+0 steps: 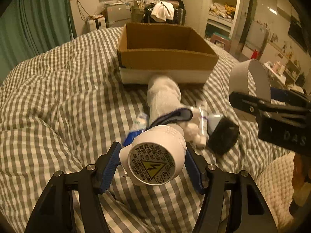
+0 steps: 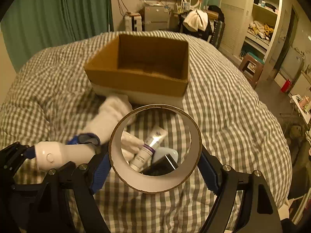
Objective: Organize objects
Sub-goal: 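Carry the white bottle and cardboard ring with both tools over the box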
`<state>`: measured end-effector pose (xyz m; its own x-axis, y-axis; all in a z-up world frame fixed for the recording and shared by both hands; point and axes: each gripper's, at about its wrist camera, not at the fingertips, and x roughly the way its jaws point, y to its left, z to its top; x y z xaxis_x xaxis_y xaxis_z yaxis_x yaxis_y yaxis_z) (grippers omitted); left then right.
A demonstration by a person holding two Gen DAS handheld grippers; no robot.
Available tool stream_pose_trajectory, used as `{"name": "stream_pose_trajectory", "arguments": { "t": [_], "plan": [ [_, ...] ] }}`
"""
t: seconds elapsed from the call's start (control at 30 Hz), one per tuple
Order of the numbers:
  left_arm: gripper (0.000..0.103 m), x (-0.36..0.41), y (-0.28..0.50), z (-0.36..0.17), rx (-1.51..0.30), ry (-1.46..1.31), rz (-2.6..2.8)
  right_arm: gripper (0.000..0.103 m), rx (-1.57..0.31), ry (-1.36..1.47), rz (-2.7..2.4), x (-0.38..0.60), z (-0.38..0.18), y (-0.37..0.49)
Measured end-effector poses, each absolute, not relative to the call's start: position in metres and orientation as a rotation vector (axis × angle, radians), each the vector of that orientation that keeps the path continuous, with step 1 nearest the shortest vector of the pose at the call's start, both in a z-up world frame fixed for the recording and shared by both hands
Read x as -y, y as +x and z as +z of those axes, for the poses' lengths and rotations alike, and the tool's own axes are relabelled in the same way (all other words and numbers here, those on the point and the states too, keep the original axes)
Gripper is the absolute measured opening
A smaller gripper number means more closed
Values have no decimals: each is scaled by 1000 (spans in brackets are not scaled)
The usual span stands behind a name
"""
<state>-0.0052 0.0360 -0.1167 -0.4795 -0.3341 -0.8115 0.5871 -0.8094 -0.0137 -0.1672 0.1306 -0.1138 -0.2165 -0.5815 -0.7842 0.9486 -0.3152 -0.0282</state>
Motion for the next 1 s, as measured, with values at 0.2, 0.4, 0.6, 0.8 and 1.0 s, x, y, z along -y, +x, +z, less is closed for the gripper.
{"name": "stream_pose_trajectory", "arguments": {
  "t": [0.2,0.4,0.6,0.8,1.0],
  "plan": [
    [65,-25,-8,-91,-387,1059,-2312,80,-580,781,-1752,-131,-91,-163],
    [59,-14,-19,-56,-330,949,-2337,80,-503,723,-1763,-128,-58,-170],
    [47,6,-36,-42,-383,940,-2344,80,-431,714,-1790,-124,-39,-190],
    [47,29,-67,-29,-385,932,-2357,80,-398,718,-1782,-112,-26,-202],
    [47,74,-102,-14,-529,932,-2355,80,-390,710,-1769,-83,-13,-213]
  ]
}}
